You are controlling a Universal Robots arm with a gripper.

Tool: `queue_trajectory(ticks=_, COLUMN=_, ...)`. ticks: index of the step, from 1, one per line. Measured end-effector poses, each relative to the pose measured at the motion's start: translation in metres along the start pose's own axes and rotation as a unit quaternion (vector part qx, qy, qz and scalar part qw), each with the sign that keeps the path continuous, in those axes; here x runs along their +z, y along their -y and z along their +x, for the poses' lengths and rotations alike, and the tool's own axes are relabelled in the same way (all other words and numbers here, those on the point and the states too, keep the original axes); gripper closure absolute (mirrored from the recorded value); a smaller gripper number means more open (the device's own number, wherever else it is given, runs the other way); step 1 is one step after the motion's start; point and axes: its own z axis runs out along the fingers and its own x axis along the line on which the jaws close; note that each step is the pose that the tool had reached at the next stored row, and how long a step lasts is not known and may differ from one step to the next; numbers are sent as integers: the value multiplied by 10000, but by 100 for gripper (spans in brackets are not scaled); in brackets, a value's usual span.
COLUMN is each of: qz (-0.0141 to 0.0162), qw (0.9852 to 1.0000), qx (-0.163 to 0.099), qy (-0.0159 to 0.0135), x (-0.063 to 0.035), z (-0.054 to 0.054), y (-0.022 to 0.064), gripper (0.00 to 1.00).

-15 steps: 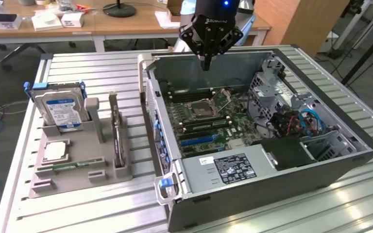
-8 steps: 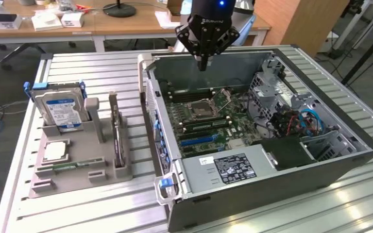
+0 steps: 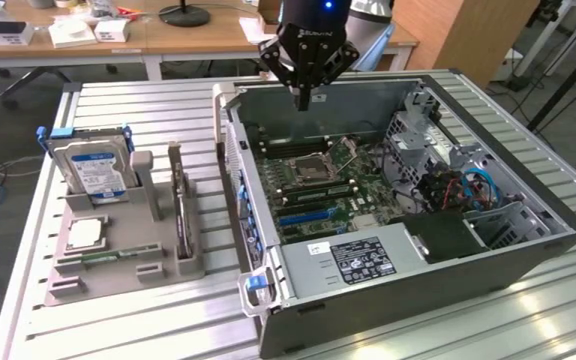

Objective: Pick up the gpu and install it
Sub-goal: 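Reach for the gpu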

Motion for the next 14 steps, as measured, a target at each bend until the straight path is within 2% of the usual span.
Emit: queue_trajectory(ticks=14, qz=0, qw=10000, qx=0, qy=0, x=0, z=405, y=31, gripper=90)
